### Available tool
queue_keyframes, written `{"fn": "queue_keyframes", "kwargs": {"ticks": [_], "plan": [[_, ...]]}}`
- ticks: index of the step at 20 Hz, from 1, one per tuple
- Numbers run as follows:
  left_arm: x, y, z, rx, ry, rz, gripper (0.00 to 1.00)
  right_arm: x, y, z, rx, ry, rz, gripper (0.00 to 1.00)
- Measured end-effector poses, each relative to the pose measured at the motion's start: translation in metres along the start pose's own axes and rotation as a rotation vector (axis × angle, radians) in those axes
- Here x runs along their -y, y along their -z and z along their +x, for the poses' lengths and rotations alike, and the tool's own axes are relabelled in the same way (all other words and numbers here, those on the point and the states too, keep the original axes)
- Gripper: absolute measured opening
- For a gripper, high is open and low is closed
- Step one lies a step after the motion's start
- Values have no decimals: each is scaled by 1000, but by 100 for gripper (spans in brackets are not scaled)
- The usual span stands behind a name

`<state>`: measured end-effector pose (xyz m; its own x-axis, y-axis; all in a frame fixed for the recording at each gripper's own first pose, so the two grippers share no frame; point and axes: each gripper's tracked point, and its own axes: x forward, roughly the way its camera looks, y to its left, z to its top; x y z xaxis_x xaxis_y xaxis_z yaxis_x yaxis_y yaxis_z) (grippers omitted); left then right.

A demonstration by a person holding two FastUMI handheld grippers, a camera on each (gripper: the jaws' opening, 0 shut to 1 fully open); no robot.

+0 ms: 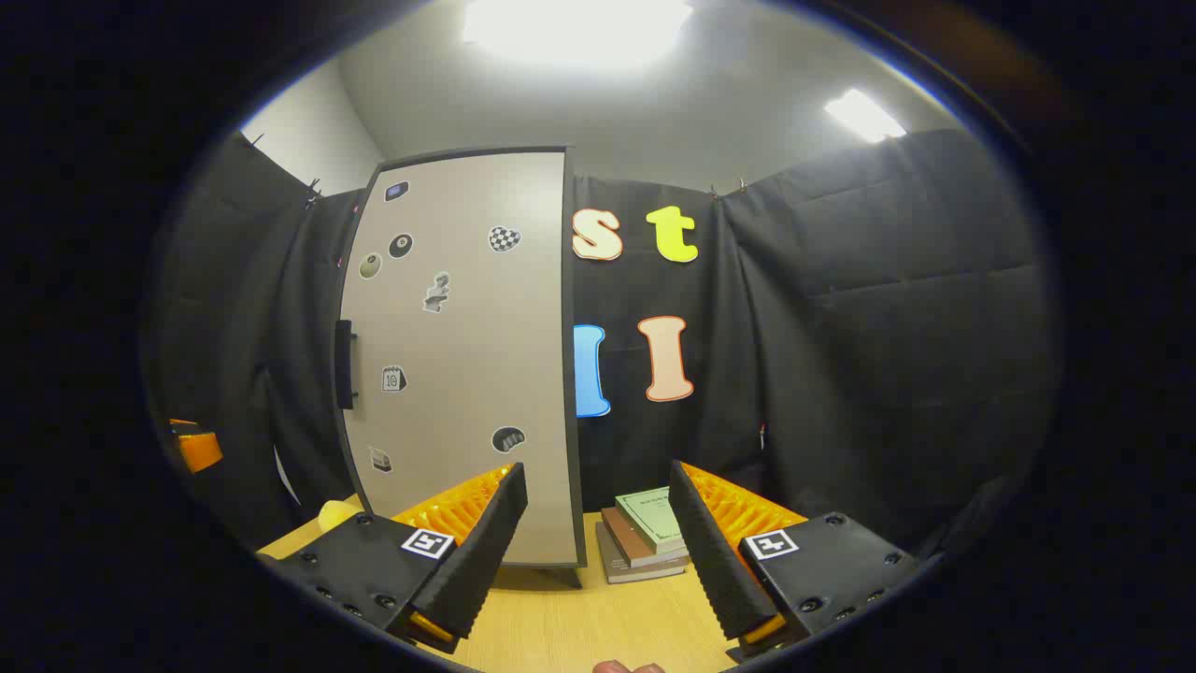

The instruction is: Open the cabinet door with the right hand, grasp the bottle in the cabinet with the left hand and place it on the coaster, then close the cabinet door with the right hand.

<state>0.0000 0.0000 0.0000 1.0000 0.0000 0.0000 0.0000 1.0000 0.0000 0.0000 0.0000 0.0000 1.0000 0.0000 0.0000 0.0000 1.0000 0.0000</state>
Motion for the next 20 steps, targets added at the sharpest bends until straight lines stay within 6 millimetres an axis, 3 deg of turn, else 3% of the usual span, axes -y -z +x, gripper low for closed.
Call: {"fn": "queue_keyframes", "kwargs": {"ticks": [9,20], "plan": [[1,0,-8,10,-5,3,72,3,-8,-7,2,1,10,97],[-10,16,-16,-20,-23,8,72,-12,4,-4,-61,-32,15,97]]}}
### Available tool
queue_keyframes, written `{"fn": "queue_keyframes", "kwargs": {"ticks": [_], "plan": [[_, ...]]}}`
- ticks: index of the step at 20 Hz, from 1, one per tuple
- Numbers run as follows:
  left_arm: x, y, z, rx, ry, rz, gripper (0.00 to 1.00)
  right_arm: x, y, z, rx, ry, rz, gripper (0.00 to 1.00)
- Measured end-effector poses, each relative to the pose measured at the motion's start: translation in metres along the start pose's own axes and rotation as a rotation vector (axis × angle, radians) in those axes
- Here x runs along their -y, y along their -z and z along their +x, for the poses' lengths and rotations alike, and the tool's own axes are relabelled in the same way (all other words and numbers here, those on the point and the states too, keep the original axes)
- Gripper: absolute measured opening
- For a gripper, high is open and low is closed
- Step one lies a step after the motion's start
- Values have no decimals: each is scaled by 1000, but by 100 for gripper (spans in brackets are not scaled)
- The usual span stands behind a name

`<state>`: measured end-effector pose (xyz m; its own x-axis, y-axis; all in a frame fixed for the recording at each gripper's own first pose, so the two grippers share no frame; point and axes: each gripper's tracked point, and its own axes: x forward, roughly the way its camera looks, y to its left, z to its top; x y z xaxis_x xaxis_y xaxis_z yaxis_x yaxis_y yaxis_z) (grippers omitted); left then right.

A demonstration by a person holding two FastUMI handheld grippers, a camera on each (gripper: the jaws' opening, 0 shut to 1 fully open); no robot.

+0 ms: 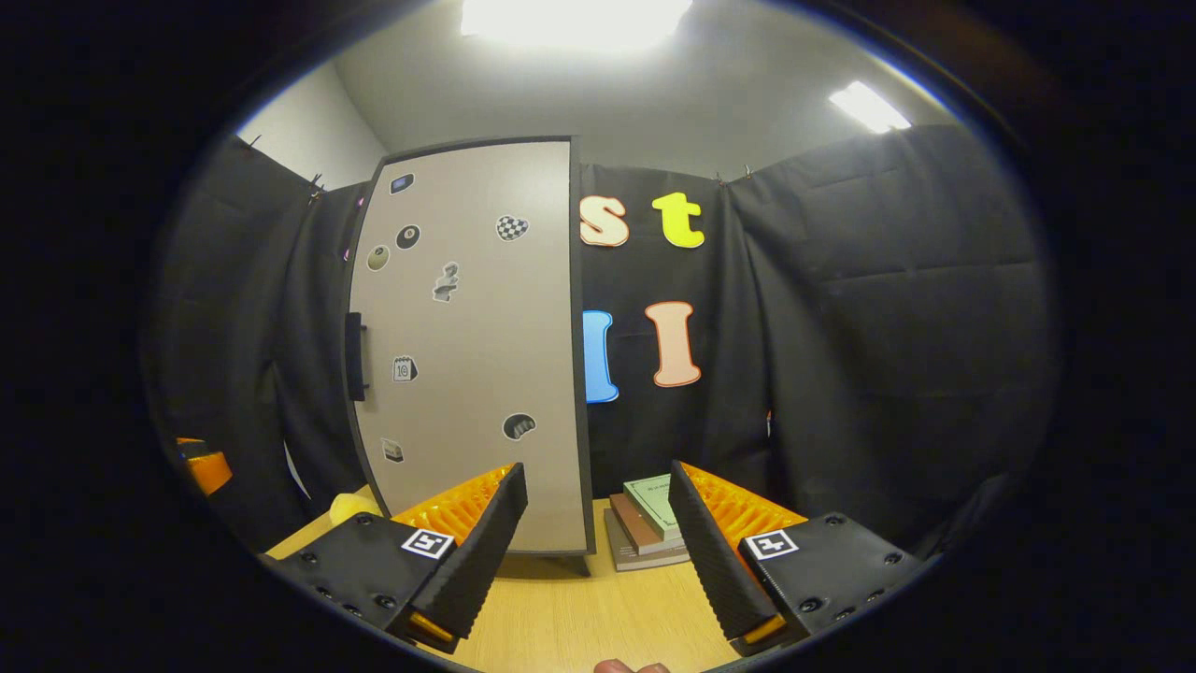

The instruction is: Open the cabinet door with the right hand, grasp the bottle in the cabinet with the left hand and place it on the coaster, then close the cabinet door with the right hand.

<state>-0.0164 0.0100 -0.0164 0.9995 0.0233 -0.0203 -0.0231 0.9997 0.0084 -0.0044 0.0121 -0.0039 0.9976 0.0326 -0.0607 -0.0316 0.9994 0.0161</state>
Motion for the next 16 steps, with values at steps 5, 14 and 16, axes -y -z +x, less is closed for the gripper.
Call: {"fn": "queue_keyframes", "kwargs": {"ticks": [5,14,16], "plan": [[-8,2,0,0,-22,-12,72,-13,-11,11,10,-30,-20,96],[-27,19,-6,-27,-69,-22,72,-65,-70,53,74,-125,-10,96],[-32,23,-8,-33,-78,-26,72,-84,-79,67,63,-157,-14,96]]}}
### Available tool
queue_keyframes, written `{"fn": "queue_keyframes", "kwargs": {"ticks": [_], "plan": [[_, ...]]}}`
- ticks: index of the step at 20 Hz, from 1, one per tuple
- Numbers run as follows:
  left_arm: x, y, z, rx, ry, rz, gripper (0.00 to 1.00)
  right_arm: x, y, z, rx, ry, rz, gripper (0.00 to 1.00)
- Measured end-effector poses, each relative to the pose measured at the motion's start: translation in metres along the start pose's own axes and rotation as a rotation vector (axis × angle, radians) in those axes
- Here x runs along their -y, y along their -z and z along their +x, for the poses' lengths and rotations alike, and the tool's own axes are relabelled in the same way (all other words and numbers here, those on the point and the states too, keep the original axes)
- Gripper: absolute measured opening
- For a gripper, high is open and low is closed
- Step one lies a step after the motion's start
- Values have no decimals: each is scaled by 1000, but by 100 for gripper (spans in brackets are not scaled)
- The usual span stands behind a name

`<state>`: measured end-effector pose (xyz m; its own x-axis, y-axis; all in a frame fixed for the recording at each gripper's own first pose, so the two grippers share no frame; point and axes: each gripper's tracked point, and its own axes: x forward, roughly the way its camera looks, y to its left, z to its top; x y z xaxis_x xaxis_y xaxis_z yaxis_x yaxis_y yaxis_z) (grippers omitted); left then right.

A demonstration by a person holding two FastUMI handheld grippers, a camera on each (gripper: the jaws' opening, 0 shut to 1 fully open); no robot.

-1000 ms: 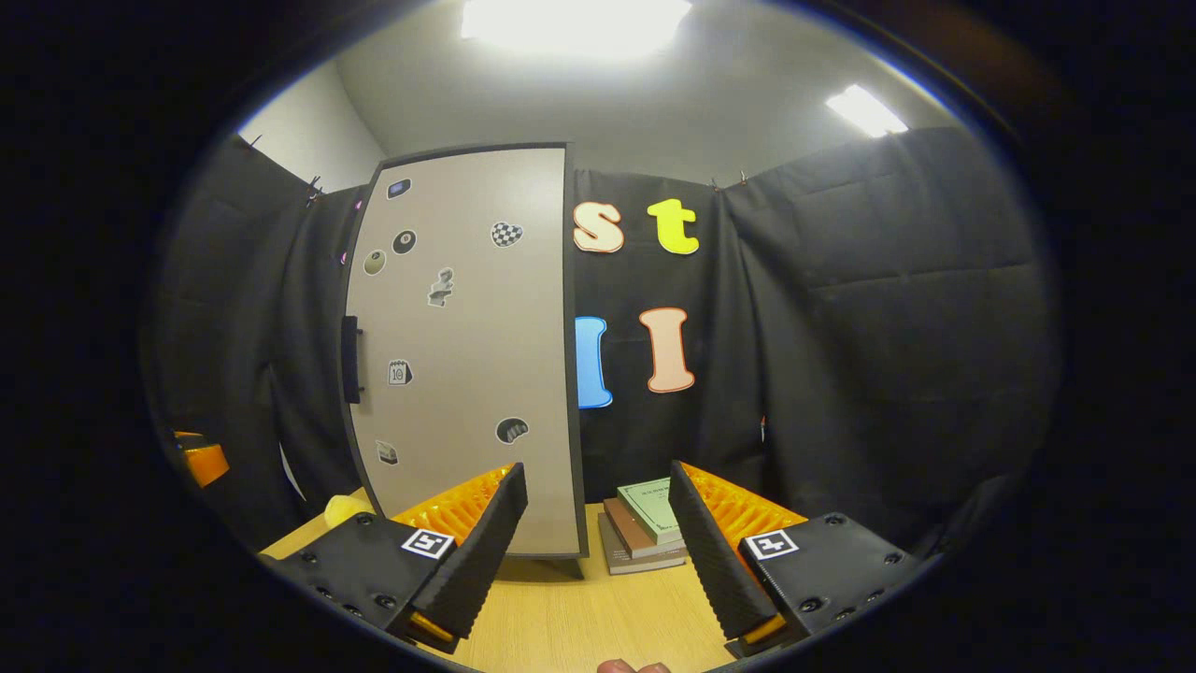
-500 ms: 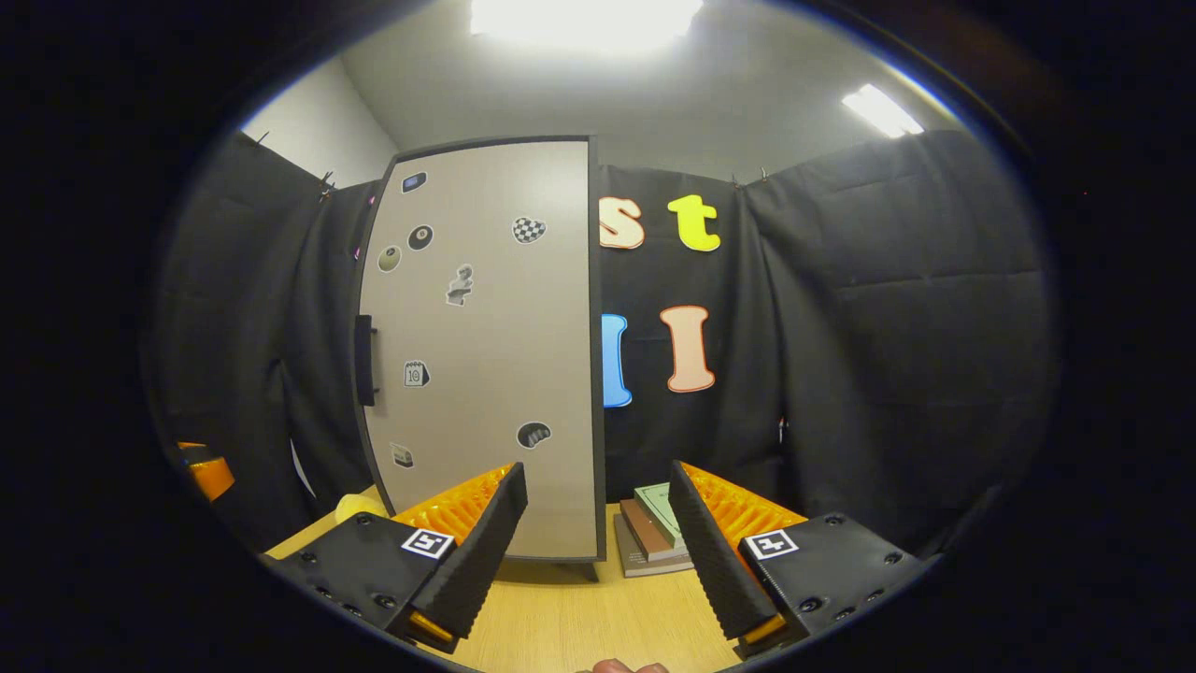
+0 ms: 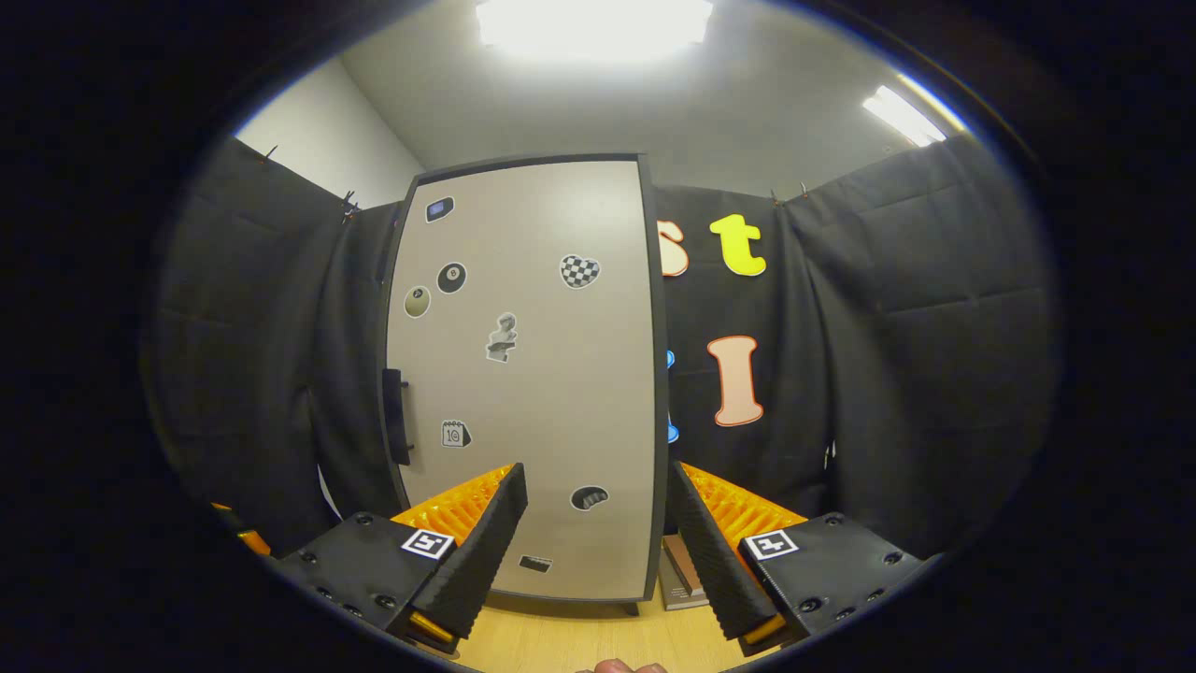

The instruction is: Open the cabinet door with the right hand, grasp the bottle in the cabinet with the left hand and place it on the coaster, then close the cabinet door with the right hand.

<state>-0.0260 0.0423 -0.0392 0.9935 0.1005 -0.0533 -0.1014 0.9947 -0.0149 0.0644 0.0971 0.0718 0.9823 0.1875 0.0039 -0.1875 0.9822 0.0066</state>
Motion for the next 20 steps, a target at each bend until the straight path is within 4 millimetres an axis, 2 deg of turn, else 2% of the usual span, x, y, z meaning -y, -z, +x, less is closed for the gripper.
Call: {"fn": "queue_keyframes", "kwargs": {"ticks": [12,16,20], "plan": [[-51,24,0,-45,-102,-39,72,-114,-45,86,32,-136,-8,96],[-73,29,2,-56,-141,-23,72,-160,-43,105,8,-199,15,97],[-92,36,4,-64,-174,-32,72,-189,-37,126,-9,-210,16,97]]}}
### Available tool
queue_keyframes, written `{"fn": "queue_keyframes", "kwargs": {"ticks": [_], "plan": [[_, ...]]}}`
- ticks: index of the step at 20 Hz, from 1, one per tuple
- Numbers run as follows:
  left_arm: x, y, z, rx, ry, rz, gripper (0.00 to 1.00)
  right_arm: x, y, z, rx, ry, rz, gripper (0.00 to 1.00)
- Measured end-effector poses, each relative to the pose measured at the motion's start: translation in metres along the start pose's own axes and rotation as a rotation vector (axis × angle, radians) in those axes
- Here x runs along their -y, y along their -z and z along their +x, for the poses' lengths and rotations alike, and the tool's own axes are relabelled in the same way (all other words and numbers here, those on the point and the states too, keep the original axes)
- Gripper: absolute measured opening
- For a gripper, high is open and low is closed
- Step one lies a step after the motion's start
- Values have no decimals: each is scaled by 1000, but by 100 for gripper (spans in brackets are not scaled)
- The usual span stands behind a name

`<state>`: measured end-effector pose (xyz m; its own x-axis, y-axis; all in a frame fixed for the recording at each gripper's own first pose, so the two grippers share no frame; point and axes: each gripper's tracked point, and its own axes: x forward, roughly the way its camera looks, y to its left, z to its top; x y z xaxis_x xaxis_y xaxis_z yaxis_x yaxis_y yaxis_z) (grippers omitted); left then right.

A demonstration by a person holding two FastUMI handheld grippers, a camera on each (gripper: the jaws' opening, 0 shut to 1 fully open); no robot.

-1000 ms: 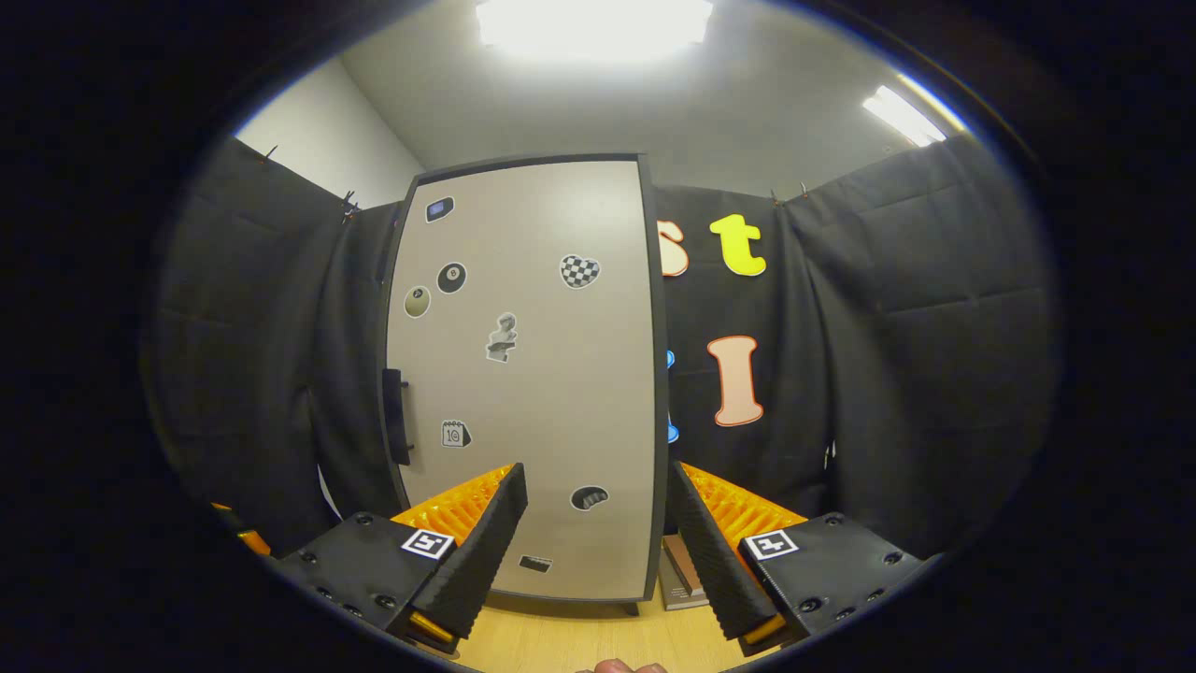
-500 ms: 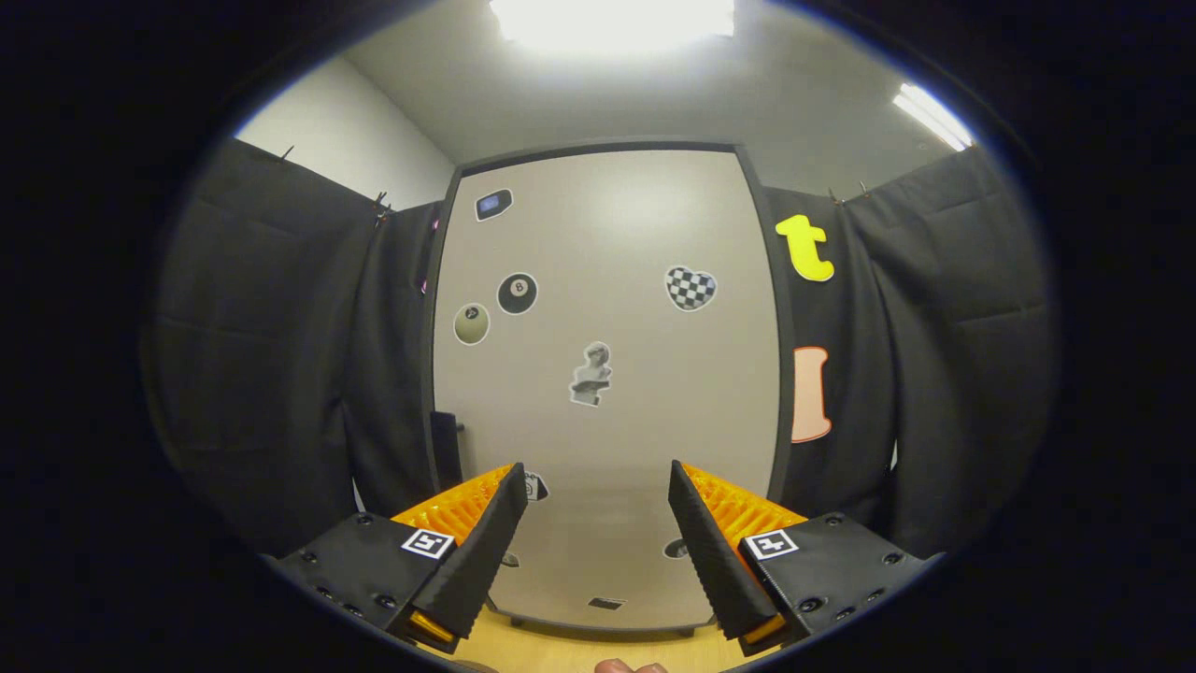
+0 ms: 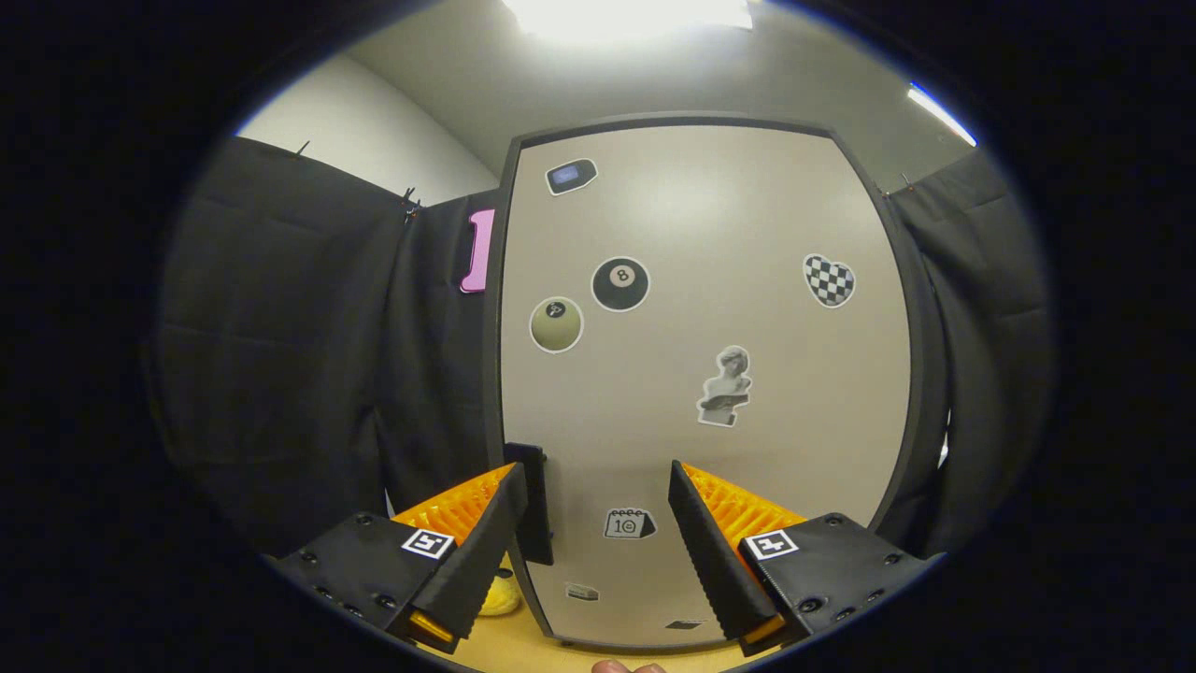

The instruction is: Open the cabinet door with the right hand, grasp the bottle in the cabinet with the left hand and place it on the coaster, then close the cabinet door with the right hand.

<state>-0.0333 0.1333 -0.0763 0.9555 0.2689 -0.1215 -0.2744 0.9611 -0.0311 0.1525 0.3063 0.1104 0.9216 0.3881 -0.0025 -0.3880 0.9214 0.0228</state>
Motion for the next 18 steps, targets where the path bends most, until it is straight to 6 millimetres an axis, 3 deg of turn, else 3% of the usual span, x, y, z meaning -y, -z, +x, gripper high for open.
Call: {"fn": "queue_keyframes", "kwargs": {"ticks": [8,15,17,18], "plan": [[-23,15,5,-29,-44,10,73,-26,42,46,-80,33,32,97],[-30,35,4,-74,-55,0,73,-34,70,65,-147,75,28,97],[-29,39,2,-82,-56,-1,73,-38,75,68,-168,77,50,89],[-28,40,1,-83,-58,0,73,-42,78,69,-176,68,64,76]]}}
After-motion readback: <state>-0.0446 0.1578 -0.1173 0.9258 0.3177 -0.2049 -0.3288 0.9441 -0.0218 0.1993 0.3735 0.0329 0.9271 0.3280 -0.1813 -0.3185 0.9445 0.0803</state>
